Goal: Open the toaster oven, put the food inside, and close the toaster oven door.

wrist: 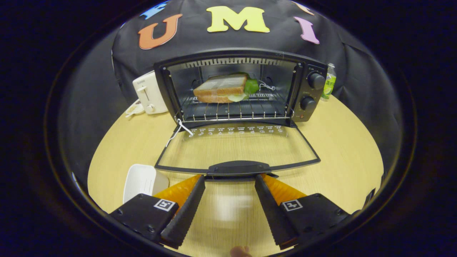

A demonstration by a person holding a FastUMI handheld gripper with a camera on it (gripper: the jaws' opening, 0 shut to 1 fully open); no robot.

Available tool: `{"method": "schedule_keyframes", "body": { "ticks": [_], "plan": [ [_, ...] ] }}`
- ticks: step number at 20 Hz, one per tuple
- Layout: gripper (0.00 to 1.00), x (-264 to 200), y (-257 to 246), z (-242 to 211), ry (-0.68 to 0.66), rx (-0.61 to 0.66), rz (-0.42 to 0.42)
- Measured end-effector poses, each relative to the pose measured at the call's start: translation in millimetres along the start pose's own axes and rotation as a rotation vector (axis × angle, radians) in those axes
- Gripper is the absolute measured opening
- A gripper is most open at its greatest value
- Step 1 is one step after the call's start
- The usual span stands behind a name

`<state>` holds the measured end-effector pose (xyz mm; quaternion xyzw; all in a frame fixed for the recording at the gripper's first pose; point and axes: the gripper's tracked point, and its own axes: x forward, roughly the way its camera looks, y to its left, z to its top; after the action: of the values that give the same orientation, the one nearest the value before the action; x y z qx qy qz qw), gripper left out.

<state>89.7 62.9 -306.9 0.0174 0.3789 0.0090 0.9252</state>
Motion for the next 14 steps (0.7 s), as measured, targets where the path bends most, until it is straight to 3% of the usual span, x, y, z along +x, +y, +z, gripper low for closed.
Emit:
{"method": "schedule_keyframes", "body": {
  "ticks": [5, 9, 14],
  "plan": [
    [0.93, -16.6, 1.6, 16.0, -0.090, 0.017, -0.006],
    [0.93, -29.7, -4.2, 35.7, -0.237, 0.040, -0.030],
    [0.92, -25.6, -3.4, 37.7, -0.234, 0.098, -0.036]
  ]
}}
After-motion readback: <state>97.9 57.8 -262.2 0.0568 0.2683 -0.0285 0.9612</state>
